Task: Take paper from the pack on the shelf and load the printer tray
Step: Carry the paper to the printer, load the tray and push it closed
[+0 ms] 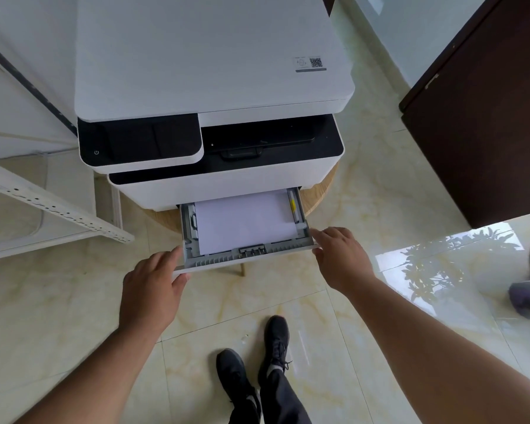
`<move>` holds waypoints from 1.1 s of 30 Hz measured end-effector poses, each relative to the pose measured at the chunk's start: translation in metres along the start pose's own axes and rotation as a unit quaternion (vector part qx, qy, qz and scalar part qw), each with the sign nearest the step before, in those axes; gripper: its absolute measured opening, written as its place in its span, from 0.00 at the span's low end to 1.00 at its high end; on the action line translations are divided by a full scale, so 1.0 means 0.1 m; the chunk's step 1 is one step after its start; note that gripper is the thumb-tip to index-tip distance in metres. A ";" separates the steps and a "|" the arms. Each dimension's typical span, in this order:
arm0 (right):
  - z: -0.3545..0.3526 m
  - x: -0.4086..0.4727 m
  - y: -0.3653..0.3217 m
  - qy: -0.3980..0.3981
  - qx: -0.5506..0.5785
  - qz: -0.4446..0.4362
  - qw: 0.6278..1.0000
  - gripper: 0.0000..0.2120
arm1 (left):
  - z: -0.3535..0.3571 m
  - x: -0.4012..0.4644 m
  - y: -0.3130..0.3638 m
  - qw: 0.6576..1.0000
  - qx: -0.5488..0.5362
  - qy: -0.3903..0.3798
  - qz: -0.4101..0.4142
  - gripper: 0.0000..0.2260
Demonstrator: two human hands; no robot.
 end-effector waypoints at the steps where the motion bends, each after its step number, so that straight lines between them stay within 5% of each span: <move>1: -0.02 0.03 0.01 0.002 0.003 -0.001 1.000 0.23 | -0.01 0.02 0.00 1.000 -0.006 0.004 -0.009 0.26; 15: -0.23 0.43 0.01 0.053 0.061 0.041 0.996 0.27 | -0.09 0.40 -0.04 0.982 -0.074 0.027 -0.174 0.40; 33: -0.33 0.67 0.02 0.057 0.144 0.066 0.986 0.37 | -0.14 0.63 -0.03 0.956 -0.203 0.032 -0.208 0.42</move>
Point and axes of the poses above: each hand's wrist, its own x-axis towards the middle knuckle, its own z-axis out of the palm, y = z × x, the point moved 3 cm from there along x, towards the middle knuckle, and after that the axes turned 4 degrees about -z, right-handed, at the moved point
